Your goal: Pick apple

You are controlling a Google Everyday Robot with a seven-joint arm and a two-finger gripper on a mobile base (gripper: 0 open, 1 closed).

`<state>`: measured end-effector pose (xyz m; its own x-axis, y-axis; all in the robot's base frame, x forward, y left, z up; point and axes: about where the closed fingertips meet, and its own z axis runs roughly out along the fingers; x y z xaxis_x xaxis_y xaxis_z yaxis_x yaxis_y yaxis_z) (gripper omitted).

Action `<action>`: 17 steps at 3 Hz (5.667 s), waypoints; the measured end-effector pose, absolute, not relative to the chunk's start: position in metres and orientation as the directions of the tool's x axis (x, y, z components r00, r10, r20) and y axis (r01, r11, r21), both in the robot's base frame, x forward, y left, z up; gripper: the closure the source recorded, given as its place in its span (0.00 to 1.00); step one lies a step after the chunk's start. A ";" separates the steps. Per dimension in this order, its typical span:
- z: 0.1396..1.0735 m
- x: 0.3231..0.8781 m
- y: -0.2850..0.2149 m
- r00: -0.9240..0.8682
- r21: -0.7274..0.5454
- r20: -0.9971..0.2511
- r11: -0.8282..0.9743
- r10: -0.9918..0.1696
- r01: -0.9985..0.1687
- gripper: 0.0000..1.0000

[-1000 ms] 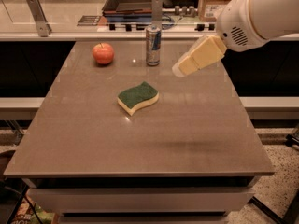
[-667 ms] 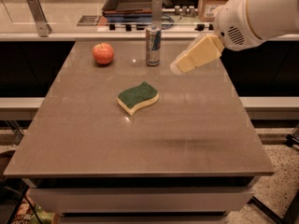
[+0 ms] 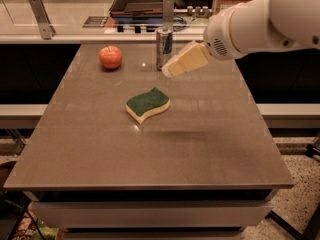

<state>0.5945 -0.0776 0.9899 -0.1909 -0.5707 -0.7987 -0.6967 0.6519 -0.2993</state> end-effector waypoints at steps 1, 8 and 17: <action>0.977 0.629 -0.054 -0.175 -0.271 -0.836 0.668 -0.521 -0.693 0.00; 0.918 0.754 0.083 -0.148 -0.136 -0.891 0.563 -0.429 -0.815 0.00; 0.844 0.818 0.171 -0.189 -0.049 -0.849 0.431 -0.493 -0.901 0.00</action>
Offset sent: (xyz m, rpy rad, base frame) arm 0.1076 0.0743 -0.0297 0.1658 -0.0517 0.0340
